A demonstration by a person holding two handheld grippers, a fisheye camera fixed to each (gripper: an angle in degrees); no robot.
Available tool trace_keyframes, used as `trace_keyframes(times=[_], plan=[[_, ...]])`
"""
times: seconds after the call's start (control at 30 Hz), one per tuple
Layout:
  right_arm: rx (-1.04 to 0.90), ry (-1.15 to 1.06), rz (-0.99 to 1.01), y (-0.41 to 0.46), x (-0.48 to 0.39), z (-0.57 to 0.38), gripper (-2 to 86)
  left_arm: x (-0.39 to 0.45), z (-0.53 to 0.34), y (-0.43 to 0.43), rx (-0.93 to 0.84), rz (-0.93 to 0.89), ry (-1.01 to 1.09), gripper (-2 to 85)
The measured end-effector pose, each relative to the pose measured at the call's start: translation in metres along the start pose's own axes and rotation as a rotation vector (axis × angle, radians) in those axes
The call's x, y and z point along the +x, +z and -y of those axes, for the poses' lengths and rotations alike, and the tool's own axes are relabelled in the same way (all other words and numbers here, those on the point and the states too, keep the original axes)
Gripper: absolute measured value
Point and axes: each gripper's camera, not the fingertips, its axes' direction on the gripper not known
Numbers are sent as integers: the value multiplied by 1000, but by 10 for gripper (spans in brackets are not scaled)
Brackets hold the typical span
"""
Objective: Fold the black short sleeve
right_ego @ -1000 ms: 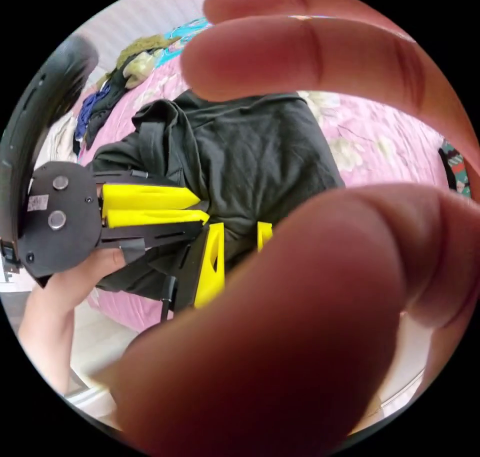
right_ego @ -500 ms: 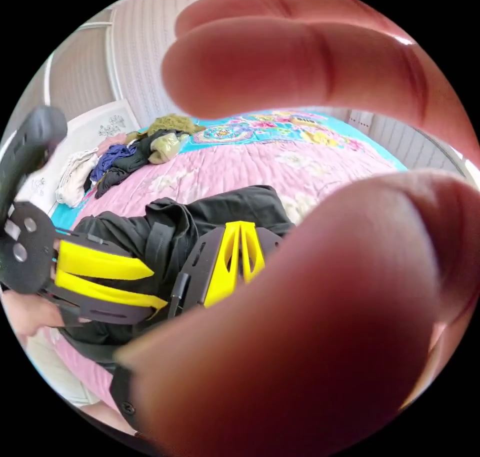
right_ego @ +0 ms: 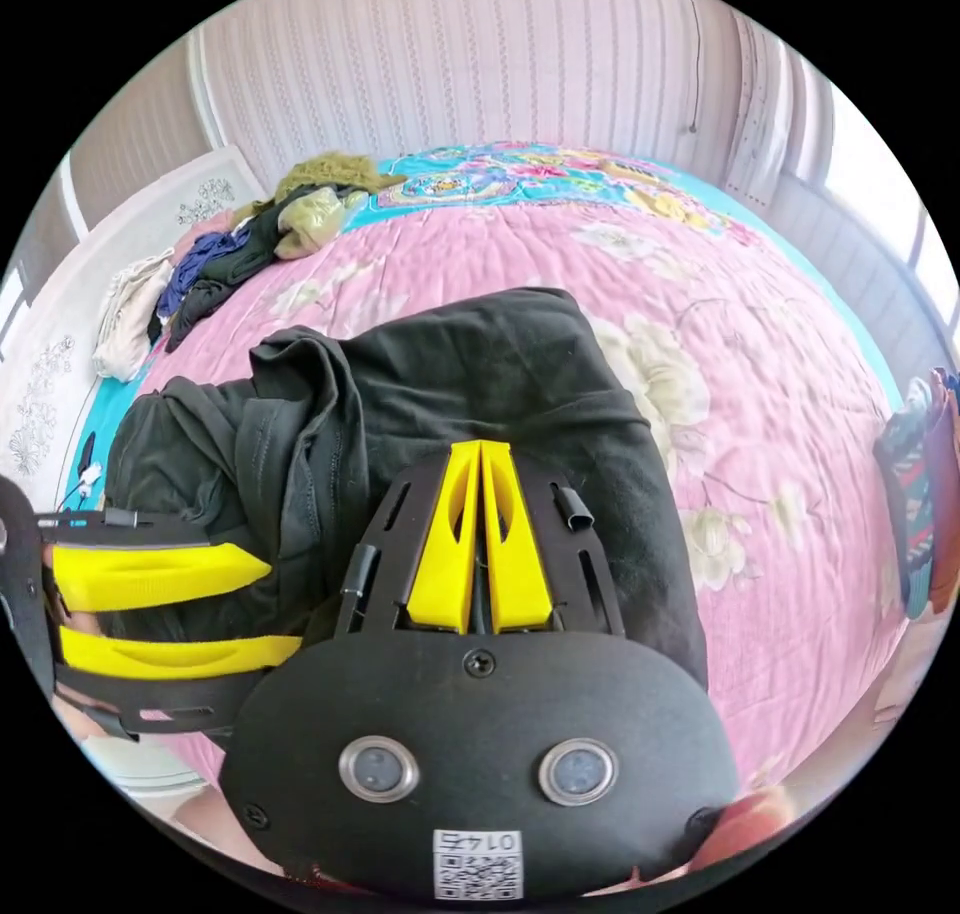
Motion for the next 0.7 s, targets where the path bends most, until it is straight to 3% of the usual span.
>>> trace_keyframes(times=[0.33,0.5,0.7], plan=[[-59,203,312,10,32,8,-8,-10,1,-3,-13,-3,3,100],[-60,63,90,3,-17,16,-6,-17,3,-4,-20,-14,3,99],[-58,-9,-44,1,-58,21,-4,-26,4,-8,-22,-31,-3,99]])
